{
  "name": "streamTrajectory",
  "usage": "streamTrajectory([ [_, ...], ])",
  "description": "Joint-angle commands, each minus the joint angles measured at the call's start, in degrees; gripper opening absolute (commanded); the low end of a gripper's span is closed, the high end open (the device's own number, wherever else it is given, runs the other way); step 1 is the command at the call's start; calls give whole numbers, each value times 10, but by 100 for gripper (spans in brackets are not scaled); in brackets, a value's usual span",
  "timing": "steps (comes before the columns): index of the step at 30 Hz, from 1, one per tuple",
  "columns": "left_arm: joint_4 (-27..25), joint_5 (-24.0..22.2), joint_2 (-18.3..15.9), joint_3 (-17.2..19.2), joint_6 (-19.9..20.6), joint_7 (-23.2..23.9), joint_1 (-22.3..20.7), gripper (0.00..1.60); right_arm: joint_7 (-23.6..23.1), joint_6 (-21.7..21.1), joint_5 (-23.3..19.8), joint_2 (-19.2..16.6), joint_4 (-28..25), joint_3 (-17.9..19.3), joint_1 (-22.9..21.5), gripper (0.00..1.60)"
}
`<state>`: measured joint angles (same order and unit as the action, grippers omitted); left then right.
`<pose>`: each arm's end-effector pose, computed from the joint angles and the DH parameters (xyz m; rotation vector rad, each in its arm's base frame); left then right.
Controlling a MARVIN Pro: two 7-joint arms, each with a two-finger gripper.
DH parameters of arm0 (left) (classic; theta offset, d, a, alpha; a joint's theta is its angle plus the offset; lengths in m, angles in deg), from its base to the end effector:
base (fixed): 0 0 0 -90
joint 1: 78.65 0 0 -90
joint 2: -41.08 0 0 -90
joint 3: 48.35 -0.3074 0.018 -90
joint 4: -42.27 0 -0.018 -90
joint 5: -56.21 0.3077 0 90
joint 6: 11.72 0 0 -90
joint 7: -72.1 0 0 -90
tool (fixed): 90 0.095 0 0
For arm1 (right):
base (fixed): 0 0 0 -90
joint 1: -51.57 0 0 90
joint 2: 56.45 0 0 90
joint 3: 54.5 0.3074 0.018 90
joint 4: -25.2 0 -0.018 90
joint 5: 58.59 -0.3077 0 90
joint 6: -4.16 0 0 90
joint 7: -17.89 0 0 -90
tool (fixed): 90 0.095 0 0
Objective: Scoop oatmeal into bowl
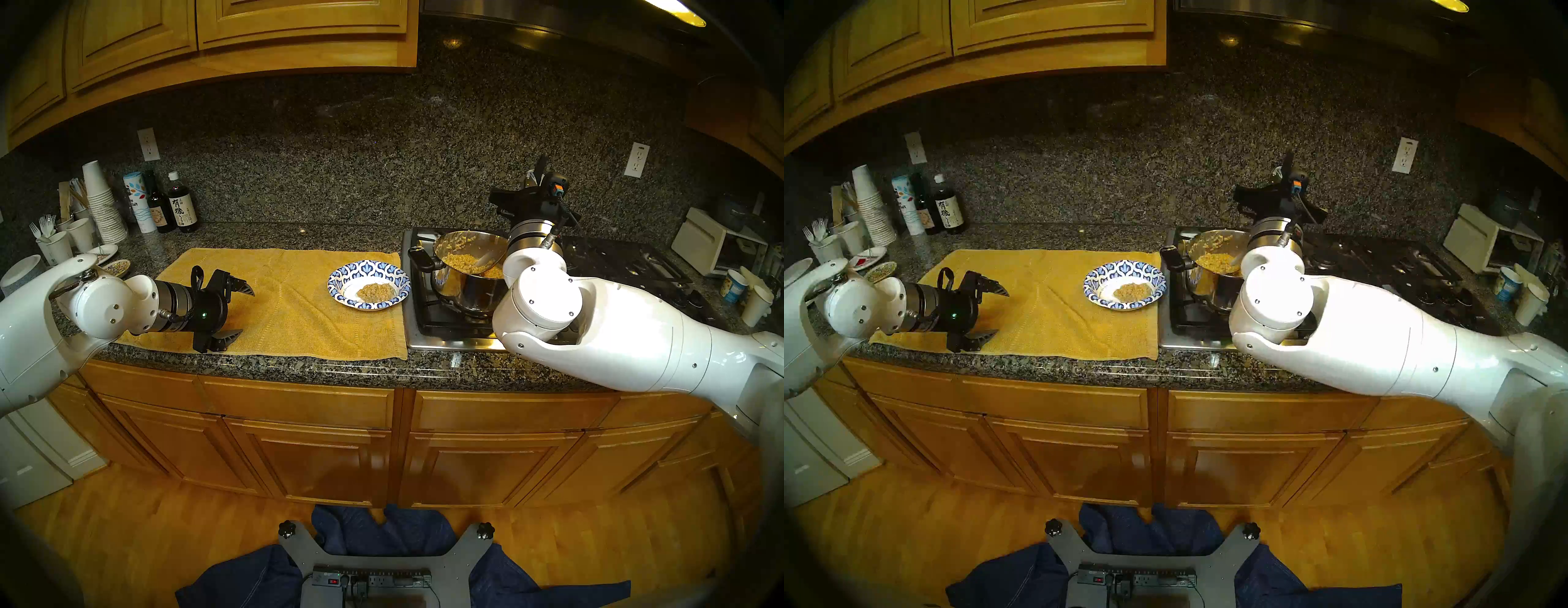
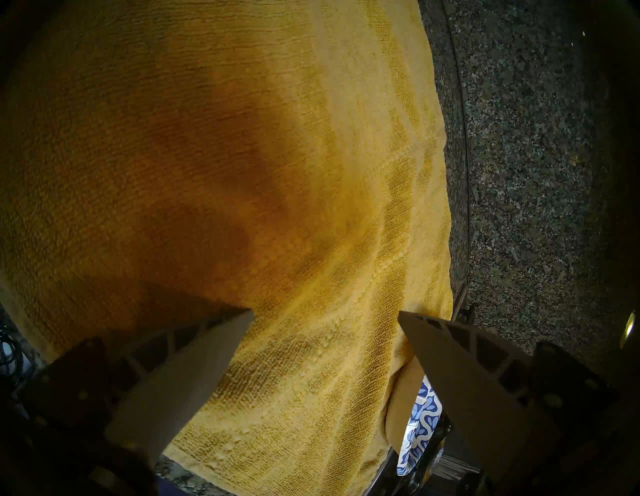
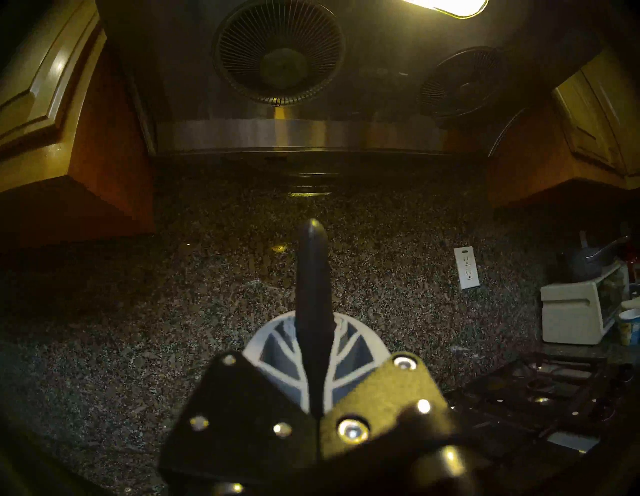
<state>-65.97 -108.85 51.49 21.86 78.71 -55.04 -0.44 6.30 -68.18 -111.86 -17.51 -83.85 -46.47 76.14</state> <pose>0.3881 0.1810 -0.1452 1.9910 1.3078 0.6495 0.4513 -0.0062 -0.0861 1.6672 -0.3838 2.4536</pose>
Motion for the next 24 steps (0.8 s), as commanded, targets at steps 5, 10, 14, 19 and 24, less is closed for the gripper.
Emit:
streamTrajectory([
  [5,1,1,1,1,0,0,-2,160,-29,-15,38,-24,-11,-5,-22,0],
  [10,1,1,1,1,0,0,-2,160,-42,-18,48,-29,-17,-17,-18,0],
  [14,1,1,1,1,0,0,-2,160,-42,-15,50,-27,-16,-20,-16,0],
  [19,1,1,1,1,0,0,-2,160,-37,0,28,-6,-11,-9,-16,0],
  [24,1,1,1,1,0,0,-1,160,-34,4,21,27,7,-8,-18,0],
])
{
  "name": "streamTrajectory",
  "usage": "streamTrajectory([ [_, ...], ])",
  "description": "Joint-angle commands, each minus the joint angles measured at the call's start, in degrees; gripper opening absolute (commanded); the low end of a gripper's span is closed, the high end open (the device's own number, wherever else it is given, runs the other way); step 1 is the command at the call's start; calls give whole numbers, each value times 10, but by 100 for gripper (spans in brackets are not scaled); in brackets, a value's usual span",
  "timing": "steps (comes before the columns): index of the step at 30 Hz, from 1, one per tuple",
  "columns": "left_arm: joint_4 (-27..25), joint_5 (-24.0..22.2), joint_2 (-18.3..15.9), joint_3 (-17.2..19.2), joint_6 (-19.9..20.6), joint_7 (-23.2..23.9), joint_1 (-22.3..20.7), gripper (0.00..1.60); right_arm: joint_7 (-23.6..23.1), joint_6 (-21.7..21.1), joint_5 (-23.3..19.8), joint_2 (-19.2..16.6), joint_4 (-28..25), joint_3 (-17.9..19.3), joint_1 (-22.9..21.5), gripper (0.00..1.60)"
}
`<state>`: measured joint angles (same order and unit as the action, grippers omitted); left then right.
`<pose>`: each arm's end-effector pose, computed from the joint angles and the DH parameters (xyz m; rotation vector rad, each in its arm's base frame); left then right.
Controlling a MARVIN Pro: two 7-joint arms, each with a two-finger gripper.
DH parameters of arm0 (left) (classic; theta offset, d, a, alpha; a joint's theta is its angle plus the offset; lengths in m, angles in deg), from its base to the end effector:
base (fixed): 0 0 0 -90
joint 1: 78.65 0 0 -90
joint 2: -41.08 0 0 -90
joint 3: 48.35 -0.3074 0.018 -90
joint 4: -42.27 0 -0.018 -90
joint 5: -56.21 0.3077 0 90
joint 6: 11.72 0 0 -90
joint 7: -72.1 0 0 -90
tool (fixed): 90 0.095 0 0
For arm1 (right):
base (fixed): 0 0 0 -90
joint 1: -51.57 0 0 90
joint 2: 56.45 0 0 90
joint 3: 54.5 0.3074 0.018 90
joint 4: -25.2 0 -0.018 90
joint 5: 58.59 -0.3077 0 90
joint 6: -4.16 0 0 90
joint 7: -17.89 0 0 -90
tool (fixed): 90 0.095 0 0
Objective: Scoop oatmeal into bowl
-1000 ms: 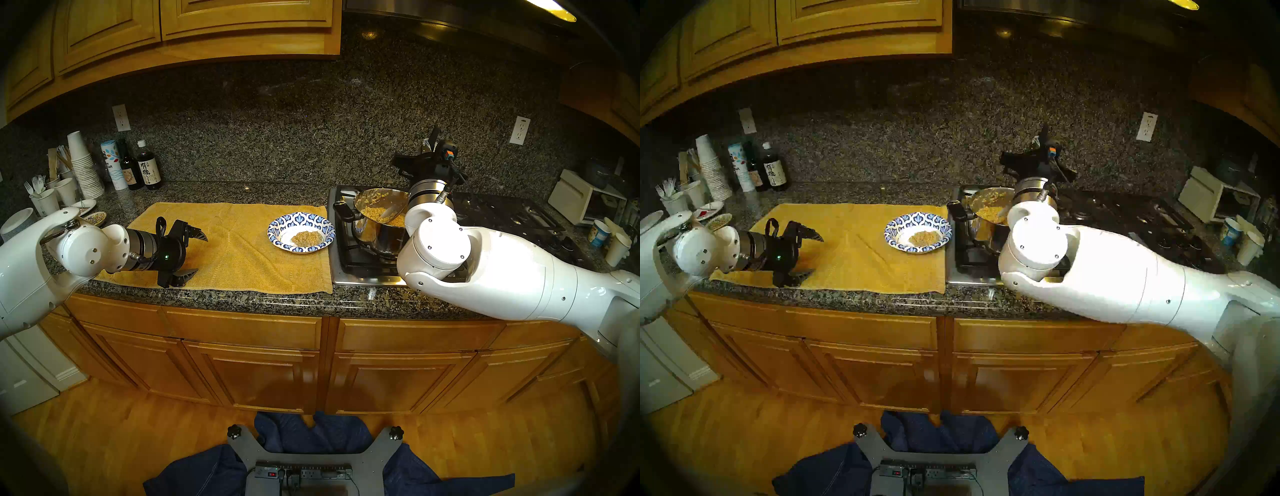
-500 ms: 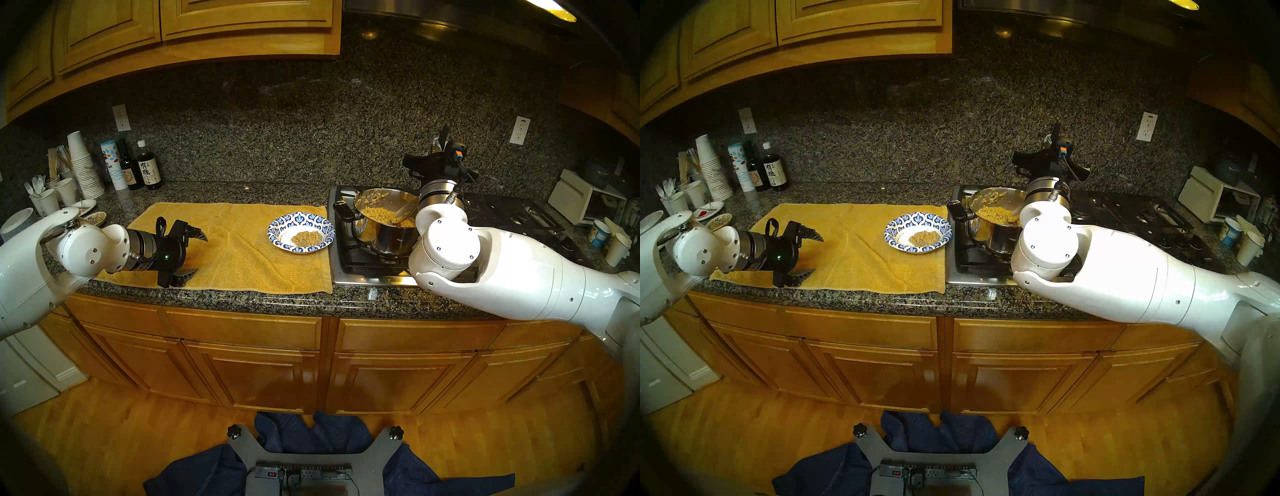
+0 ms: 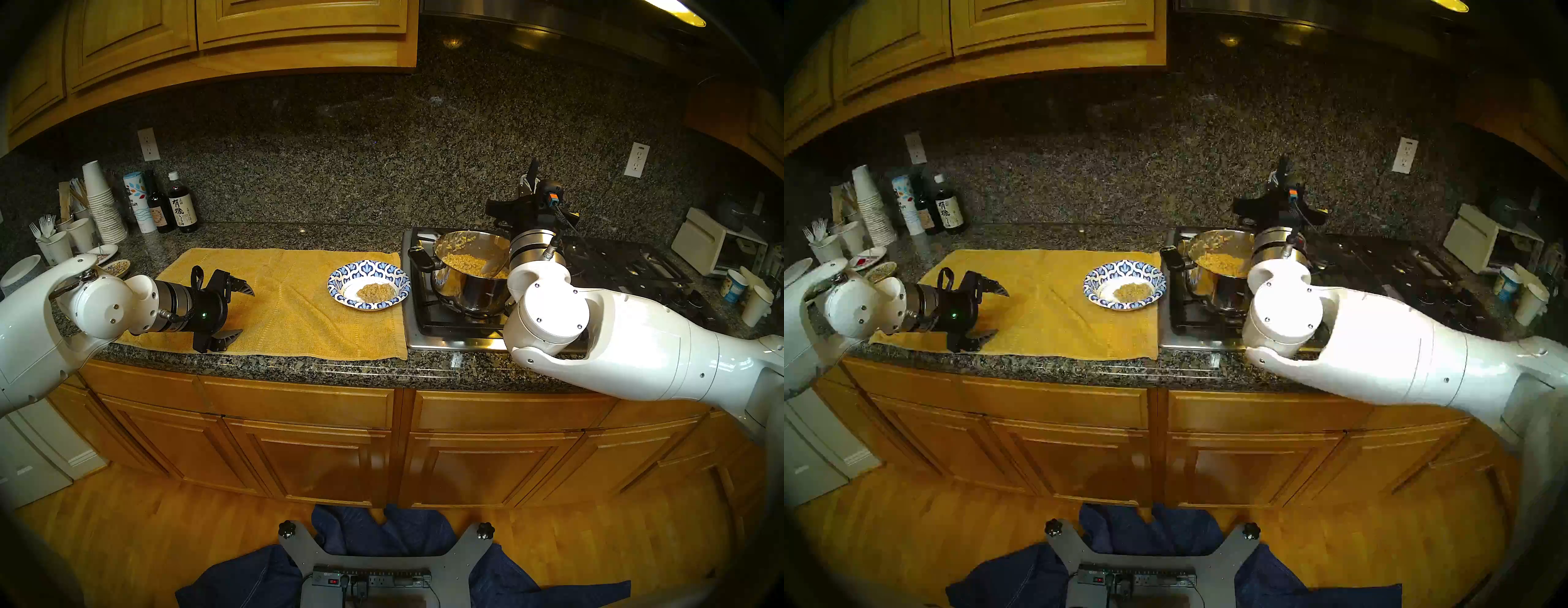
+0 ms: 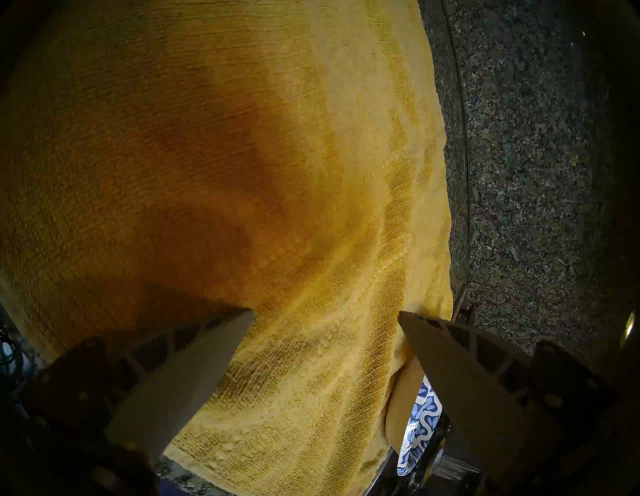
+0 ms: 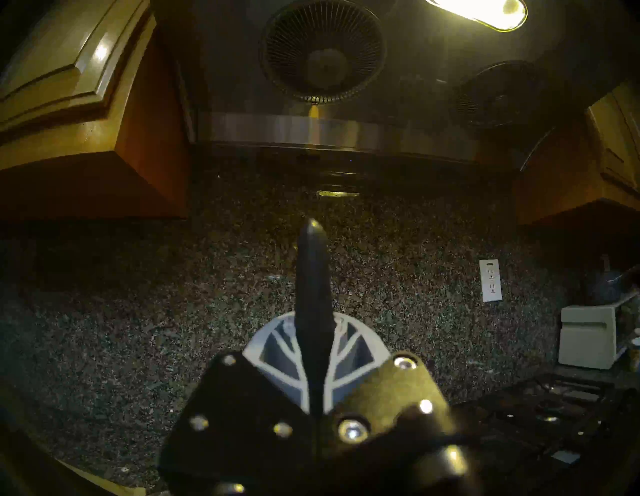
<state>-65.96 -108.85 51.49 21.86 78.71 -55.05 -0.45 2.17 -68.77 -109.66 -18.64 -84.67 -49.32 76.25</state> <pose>0.3882 0.1810 -0.1452 1.9910 1.3080 0.6497 0.4451 -0.0005 -0.0994 1.6918 -0.2126 2.4739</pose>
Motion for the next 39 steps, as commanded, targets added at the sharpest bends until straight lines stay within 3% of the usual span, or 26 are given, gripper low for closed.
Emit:
streamTrajectory([
  [1,1,1,1,1,0,0,-1,160,6,13,-5,46,19,22,-19,0],
  [8,1,1,1,1,0,0,-1,160,10,17,-9,87,40,17,-20,0],
  [21,1,1,1,1,0,0,-1,160,31,42,-33,126,62,26,-16,0],
  [31,1,1,1,1,0,0,-1,160,48,81,-78,117,69,52,-14,0],
  [39,1,1,1,1,0,0,-1,160,58,112,-111,88,62,70,-14,0],
])
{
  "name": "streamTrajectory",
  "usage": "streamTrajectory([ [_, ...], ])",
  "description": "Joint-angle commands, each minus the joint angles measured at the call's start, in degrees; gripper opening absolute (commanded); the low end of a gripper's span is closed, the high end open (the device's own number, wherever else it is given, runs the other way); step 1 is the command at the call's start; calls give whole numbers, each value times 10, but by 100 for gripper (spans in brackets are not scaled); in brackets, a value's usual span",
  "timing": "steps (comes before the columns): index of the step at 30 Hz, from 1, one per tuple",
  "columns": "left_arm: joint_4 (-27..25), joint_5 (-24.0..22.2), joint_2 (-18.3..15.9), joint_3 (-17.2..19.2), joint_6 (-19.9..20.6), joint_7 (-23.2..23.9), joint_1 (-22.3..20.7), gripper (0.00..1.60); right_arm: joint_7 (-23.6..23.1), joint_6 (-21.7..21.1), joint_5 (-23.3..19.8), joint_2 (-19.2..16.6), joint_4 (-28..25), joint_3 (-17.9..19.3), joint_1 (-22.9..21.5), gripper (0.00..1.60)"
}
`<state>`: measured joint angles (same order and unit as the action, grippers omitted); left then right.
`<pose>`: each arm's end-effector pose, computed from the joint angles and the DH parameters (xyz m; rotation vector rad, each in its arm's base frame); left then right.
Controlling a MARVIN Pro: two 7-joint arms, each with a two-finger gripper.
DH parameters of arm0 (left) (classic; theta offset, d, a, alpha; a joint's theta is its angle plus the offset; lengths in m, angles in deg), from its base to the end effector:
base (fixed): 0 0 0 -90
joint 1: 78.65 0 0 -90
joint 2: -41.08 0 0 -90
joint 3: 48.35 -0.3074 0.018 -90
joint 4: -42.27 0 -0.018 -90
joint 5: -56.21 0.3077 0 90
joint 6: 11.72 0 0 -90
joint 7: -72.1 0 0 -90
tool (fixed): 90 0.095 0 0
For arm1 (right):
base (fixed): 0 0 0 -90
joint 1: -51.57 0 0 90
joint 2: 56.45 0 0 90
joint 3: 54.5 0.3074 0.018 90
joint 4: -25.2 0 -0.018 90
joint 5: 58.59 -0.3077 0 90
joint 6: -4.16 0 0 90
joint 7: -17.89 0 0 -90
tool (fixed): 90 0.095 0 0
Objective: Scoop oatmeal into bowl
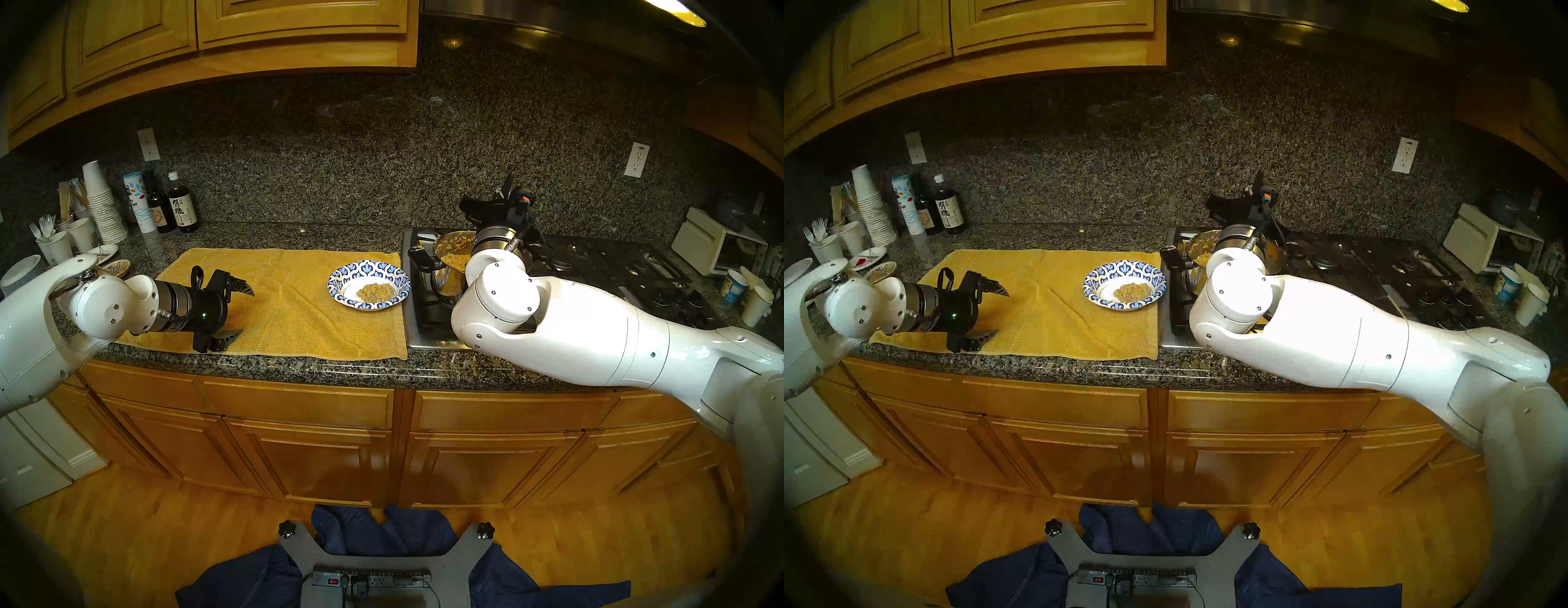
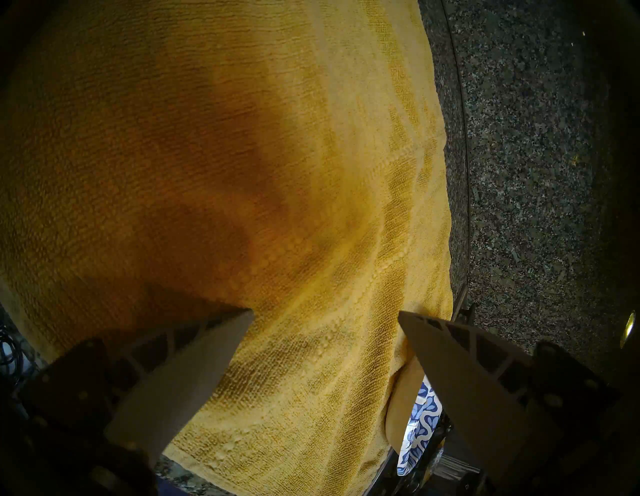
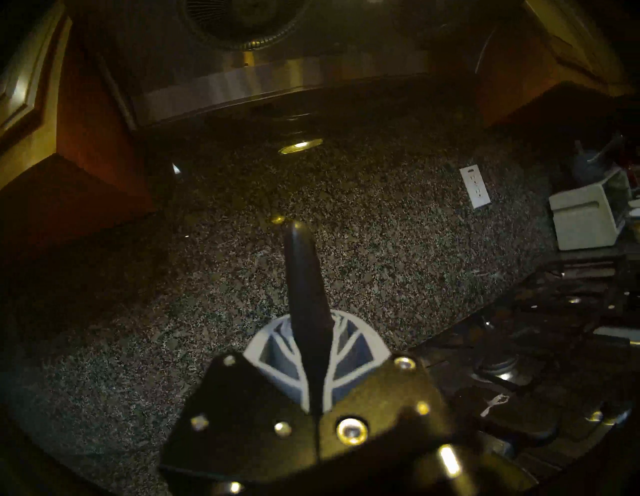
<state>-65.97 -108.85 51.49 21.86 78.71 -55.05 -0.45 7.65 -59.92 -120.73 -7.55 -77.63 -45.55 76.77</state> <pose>0.3881 0.1810 -0.1451 1.9910 1.3078 0.6496 0.4735 0.0407 -0.1071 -1.8547 0.6709 -2.4147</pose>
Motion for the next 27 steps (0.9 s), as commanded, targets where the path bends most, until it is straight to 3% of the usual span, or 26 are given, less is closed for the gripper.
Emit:
streamTrajectory([
  [1,1,1,1,1,0,0,-1,160,0,32,-7,-31,-10,36,-17,0],
  [10,1,1,1,1,0,0,-1,160,-12,70,-52,-62,-25,64,-7,0],
  [27,1,1,1,1,0,0,-1,160,-63,158,-189,-91,-49,109,36,0],
])
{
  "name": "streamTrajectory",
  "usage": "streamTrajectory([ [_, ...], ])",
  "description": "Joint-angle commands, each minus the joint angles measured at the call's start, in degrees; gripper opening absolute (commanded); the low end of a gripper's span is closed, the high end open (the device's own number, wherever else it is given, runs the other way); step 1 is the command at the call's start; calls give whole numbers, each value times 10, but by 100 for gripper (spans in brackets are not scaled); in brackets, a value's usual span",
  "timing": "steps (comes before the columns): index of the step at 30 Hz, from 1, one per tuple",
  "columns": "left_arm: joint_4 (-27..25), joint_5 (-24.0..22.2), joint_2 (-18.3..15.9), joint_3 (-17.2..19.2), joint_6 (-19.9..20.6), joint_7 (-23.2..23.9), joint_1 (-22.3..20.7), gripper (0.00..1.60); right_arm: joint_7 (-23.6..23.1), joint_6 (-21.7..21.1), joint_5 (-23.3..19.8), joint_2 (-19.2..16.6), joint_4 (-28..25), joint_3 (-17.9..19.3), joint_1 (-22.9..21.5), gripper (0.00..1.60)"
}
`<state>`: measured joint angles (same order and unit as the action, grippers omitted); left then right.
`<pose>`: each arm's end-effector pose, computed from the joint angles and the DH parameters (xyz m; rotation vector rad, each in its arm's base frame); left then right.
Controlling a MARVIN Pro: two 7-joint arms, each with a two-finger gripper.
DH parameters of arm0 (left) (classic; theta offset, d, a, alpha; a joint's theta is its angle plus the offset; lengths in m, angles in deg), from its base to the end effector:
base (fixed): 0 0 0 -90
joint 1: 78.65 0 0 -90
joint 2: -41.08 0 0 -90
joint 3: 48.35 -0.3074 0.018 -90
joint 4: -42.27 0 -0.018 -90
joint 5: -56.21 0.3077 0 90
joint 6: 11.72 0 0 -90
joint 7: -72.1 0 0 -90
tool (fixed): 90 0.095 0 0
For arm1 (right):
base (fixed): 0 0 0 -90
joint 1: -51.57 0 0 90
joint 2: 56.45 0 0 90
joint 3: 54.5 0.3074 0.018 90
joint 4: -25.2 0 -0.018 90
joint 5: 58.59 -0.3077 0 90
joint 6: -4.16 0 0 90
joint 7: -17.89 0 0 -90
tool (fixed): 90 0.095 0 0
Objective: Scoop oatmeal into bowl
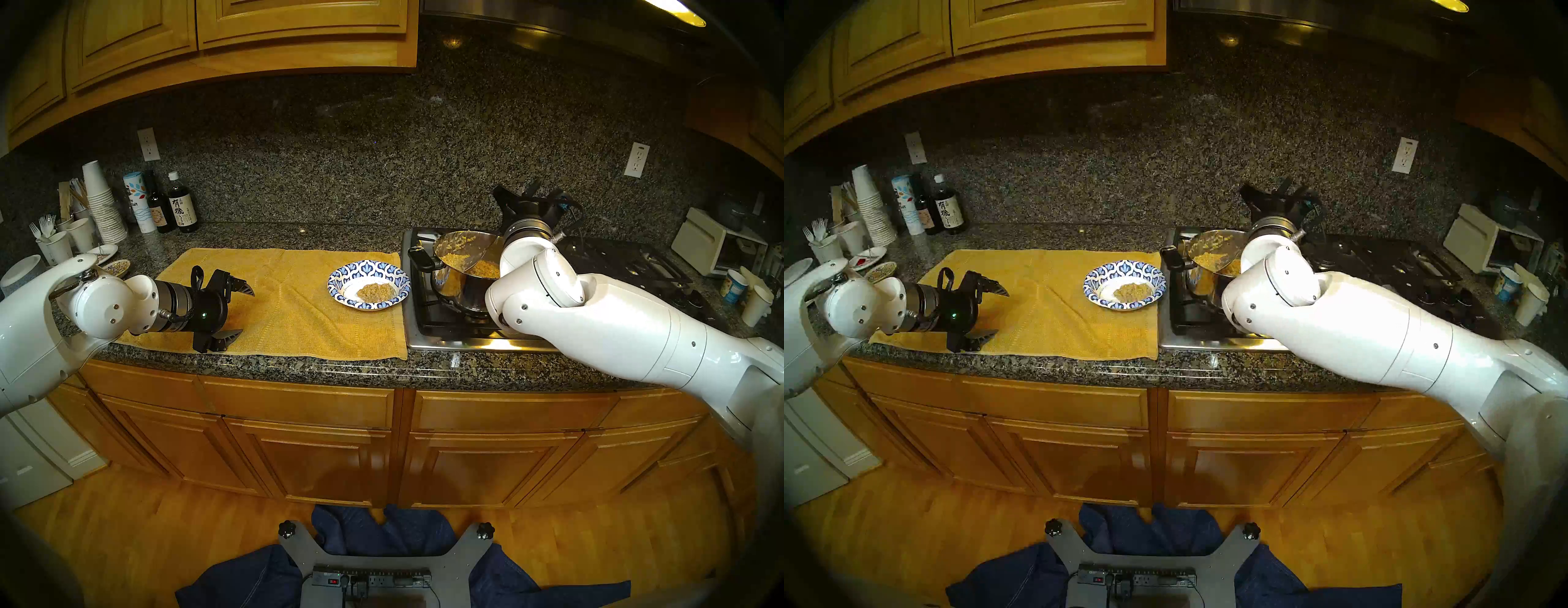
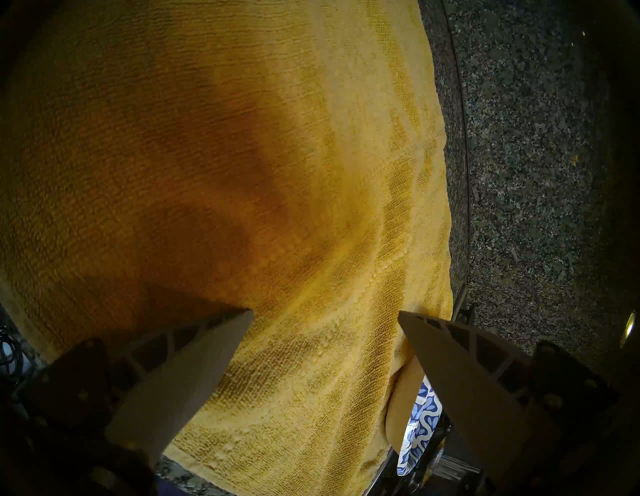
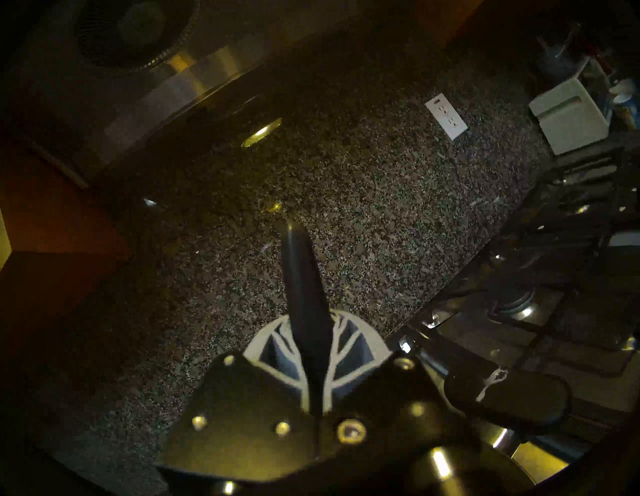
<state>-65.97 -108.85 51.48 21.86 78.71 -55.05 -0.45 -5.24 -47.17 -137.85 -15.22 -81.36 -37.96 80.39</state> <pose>0.3881 0.1810 -0.1451 1.9911 1.3078 0.6497 0.4718 -0.0048 -0.0967 -1.7083 0.9055 -2.1042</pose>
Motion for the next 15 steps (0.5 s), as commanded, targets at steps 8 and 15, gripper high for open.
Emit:
streamTrajectory([
  [8,1,1,1,1,0,0,-1,160,35,44,-41,-28,-24,37,5,0],
  [15,1,1,1,1,0,0,-1,160,12,62,-69,-60,-36,51,12,0],
])
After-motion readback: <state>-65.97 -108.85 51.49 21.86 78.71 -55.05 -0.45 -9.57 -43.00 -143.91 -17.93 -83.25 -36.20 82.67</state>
